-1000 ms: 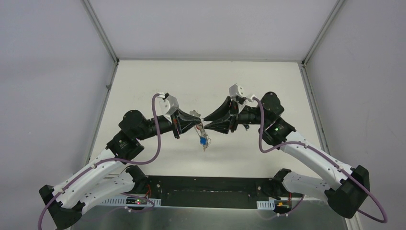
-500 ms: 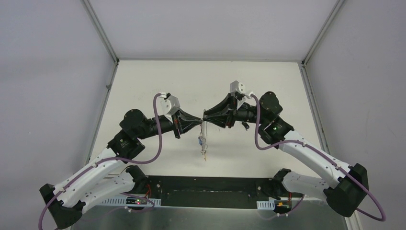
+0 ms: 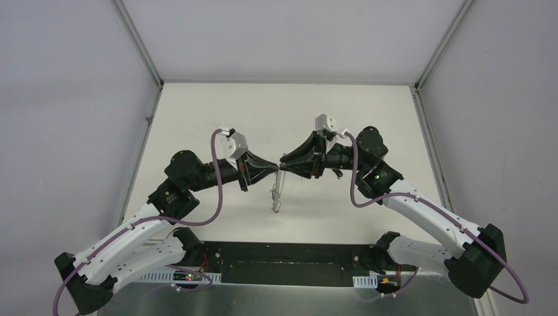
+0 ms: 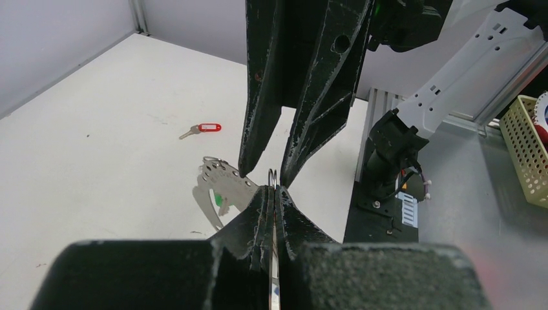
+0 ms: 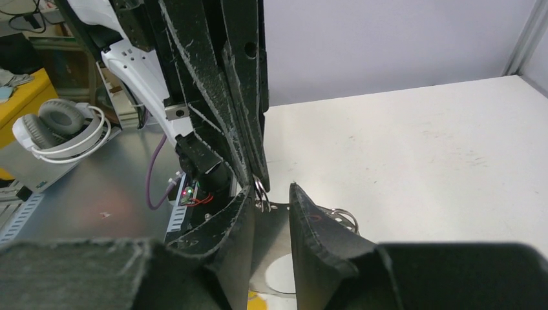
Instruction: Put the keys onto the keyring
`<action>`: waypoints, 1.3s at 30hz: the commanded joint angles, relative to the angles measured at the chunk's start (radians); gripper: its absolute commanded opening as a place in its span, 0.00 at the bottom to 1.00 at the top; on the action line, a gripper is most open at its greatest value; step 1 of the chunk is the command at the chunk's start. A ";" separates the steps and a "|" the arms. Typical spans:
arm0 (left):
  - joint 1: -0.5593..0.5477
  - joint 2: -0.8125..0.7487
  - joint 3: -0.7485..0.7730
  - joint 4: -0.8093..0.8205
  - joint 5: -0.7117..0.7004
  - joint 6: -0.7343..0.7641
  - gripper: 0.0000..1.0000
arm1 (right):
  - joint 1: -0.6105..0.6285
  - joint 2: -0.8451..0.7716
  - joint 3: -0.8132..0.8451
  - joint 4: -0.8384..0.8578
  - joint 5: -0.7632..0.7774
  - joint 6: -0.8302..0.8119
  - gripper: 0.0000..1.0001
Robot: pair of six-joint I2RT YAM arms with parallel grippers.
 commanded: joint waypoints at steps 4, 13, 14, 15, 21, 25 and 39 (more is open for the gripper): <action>-0.010 -0.015 0.030 0.096 0.027 0.014 0.00 | -0.008 -0.007 -0.018 0.044 -0.096 -0.014 0.28; -0.010 -0.012 0.025 0.101 0.030 0.009 0.00 | -0.009 0.005 -0.011 0.070 -0.125 0.021 0.12; -0.010 -0.012 0.025 0.100 0.029 0.009 0.00 | -0.009 0.007 -0.010 0.077 -0.130 0.026 0.12; -0.010 -0.012 0.023 0.101 0.029 0.010 0.00 | -0.009 0.009 -0.011 0.084 -0.133 0.035 0.12; -0.010 -0.011 0.018 0.100 0.030 0.006 0.00 | -0.008 0.017 -0.018 0.134 -0.147 0.072 0.12; -0.008 -0.009 0.015 0.101 0.030 0.004 0.00 | -0.009 0.025 -0.018 0.142 -0.168 0.085 0.11; -0.009 -0.007 0.000 0.083 0.043 0.001 0.00 | -0.009 0.028 -0.015 0.099 -0.183 0.082 0.00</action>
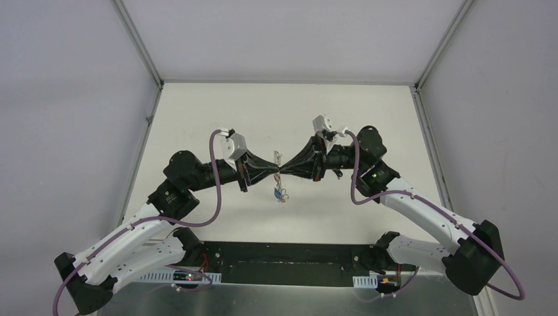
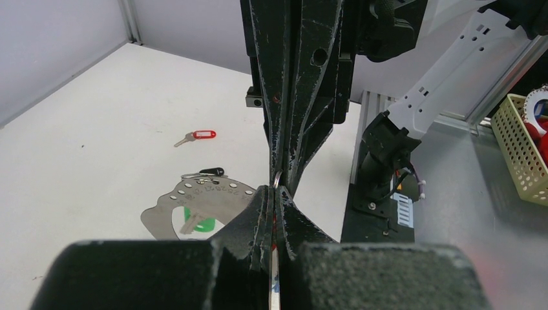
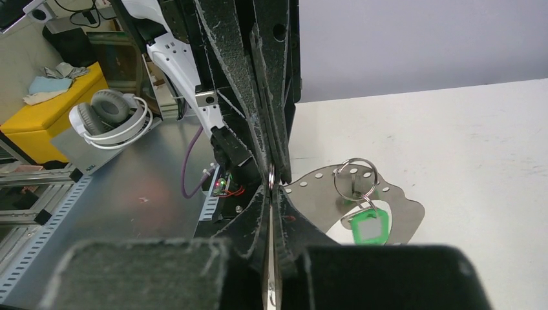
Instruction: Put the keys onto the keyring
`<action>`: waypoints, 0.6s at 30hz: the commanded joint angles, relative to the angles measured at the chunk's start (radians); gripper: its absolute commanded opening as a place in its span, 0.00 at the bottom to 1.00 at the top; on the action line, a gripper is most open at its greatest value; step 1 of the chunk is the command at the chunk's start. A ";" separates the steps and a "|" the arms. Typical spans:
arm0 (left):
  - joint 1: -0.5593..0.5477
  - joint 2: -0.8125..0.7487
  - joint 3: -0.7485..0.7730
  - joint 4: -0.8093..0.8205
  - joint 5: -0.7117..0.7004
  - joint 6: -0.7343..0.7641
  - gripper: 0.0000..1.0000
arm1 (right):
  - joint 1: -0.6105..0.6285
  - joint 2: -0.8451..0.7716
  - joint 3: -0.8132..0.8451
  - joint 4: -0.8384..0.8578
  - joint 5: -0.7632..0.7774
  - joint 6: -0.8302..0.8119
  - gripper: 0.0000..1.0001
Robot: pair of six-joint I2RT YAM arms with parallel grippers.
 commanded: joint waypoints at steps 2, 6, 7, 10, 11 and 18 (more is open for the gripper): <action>-0.009 -0.011 0.007 0.031 0.020 0.014 0.00 | 0.001 -0.007 0.020 -0.067 -0.038 -0.046 0.00; -0.009 -0.032 0.036 -0.084 -0.001 0.045 0.26 | 0.001 -0.028 0.080 -0.344 -0.004 -0.161 0.00; -0.009 -0.039 0.043 -0.106 -0.014 0.051 0.32 | 0.001 -0.030 0.101 -0.418 0.006 -0.196 0.00; -0.008 -0.055 0.062 -0.179 -0.053 0.077 0.44 | 0.001 -0.018 0.192 -0.638 0.031 -0.298 0.00; -0.009 -0.057 0.067 -0.198 -0.061 0.078 0.47 | 0.001 -0.007 0.223 -0.710 0.037 -0.328 0.00; -0.009 -0.010 0.106 -0.293 -0.044 0.152 0.50 | 0.003 0.111 0.444 -1.164 0.083 -0.491 0.00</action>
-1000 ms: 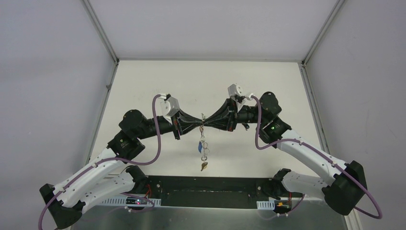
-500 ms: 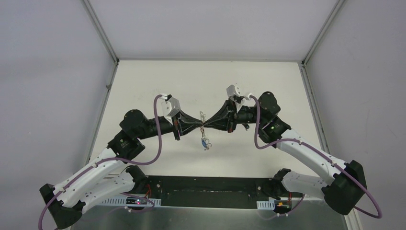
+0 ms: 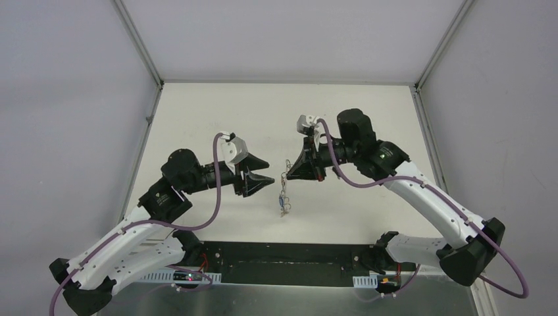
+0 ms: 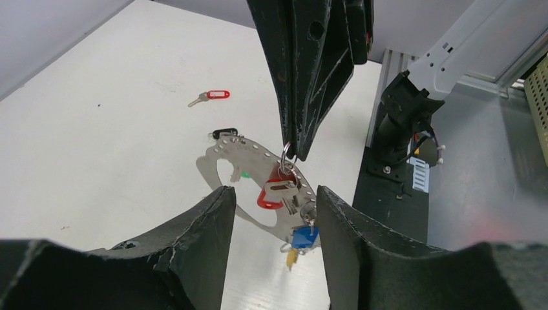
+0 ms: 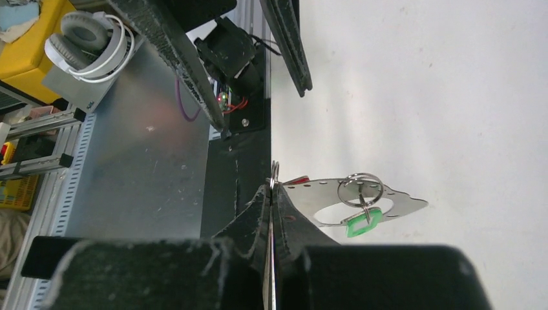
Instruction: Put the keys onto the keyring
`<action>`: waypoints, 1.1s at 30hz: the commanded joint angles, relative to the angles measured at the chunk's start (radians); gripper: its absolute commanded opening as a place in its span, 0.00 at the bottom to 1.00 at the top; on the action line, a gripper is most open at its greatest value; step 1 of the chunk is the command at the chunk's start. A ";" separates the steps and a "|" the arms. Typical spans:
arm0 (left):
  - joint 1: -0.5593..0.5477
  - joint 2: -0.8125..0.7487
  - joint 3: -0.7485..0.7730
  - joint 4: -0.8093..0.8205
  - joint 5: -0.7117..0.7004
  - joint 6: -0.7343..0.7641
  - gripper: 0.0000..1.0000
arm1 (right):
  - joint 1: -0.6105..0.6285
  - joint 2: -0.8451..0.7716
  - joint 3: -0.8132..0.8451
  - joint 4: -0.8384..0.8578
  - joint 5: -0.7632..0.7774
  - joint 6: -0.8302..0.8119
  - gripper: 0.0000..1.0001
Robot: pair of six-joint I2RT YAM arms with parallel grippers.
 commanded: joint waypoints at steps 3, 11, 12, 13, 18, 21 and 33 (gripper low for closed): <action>-0.009 0.061 0.059 -0.068 0.024 0.082 0.49 | 0.005 0.116 0.211 -0.460 0.075 -0.179 0.00; -0.011 0.171 0.056 -0.032 0.168 0.142 0.44 | 0.023 0.220 0.338 -0.653 0.121 -0.203 0.00; -0.010 0.181 0.046 -0.005 0.191 0.149 0.43 | 0.024 0.222 0.341 -0.653 0.108 -0.210 0.00; -0.011 0.190 0.034 0.024 0.207 0.152 0.42 | 0.027 0.221 0.341 -0.648 0.095 -0.213 0.00; -0.014 0.214 -0.026 0.136 0.239 0.149 0.38 | 0.034 0.216 0.332 -0.625 0.068 -0.214 0.00; -0.015 0.231 -0.038 0.171 0.245 0.138 0.34 | 0.038 0.215 0.328 -0.613 0.063 -0.208 0.00; -0.027 0.279 -0.043 0.185 0.282 0.132 0.21 | 0.049 0.208 0.319 -0.591 0.049 -0.206 0.00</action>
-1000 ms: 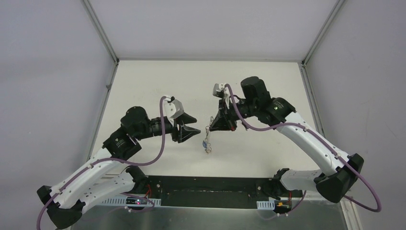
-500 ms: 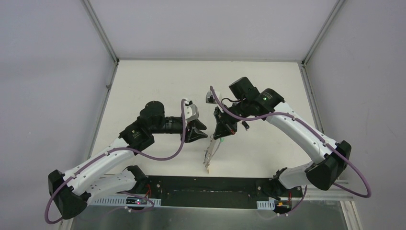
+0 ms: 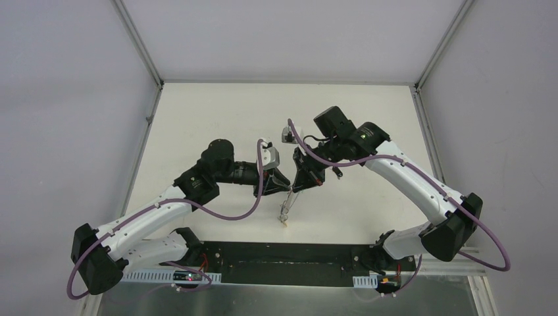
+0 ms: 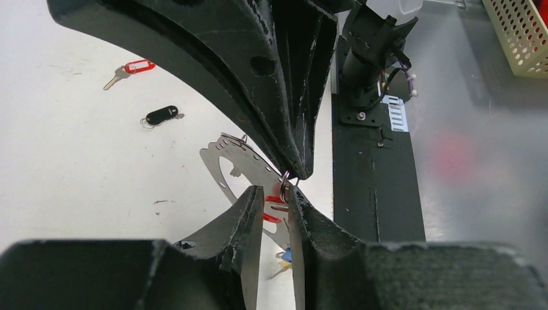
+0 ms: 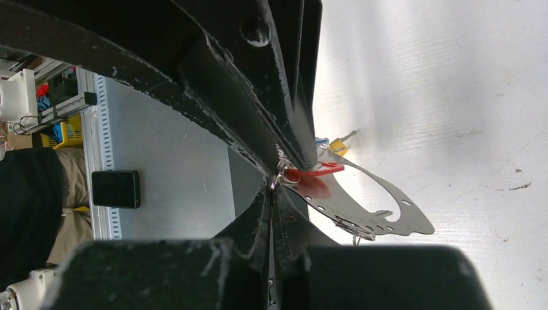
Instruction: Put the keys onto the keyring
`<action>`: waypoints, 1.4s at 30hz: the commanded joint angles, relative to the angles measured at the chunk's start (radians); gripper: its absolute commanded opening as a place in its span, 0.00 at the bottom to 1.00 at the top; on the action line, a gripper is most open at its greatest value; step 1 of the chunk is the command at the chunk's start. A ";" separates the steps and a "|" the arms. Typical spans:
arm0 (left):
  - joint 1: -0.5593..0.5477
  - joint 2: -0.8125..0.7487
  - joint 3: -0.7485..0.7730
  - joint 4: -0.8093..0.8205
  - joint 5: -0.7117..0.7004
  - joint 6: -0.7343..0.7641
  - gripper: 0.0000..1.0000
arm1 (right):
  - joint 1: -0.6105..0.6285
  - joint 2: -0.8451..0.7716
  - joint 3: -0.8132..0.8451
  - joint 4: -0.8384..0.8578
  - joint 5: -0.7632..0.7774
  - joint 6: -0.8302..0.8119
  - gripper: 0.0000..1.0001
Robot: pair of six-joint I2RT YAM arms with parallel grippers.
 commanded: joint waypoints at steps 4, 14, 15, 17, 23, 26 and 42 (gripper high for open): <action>-0.020 0.013 -0.001 0.074 0.042 0.011 0.14 | 0.009 -0.030 0.030 0.041 -0.053 -0.012 0.00; -0.022 -0.011 -0.018 0.099 0.010 -0.015 0.00 | 0.010 -0.056 0.003 0.098 0.033 0.029 0.12; -0.022 -0.022 -0.032 0.130 -0.011 -0.030 0.00 | 0.008 -0.076 -0.012 0.123 0.045 0.041 0.19; -0.021 -0.050 -0.072 0.216 -0.053 -0.071 0.00 | 0.002 -0.124 -0.068 0.204 0.068 0.075 0.34; -0.021 -0.105 -0.212 0.524 -0.134 -0.195 0.00 | -0.019 -0.325 -0.300 0.583 0.093 0.162 0.53; -0.022 -0.119 -0.258 0.641 -0.163 -0.233 0.00 | -0.024 -0.422 -0.414 0.753 0.093 0.162 0.53; -0.022 -0.117 -0.352 0.978 -0.163 -0.306 0.00 | -0.025 -0.529 -0.579 1.034 0.023 0.178 0.33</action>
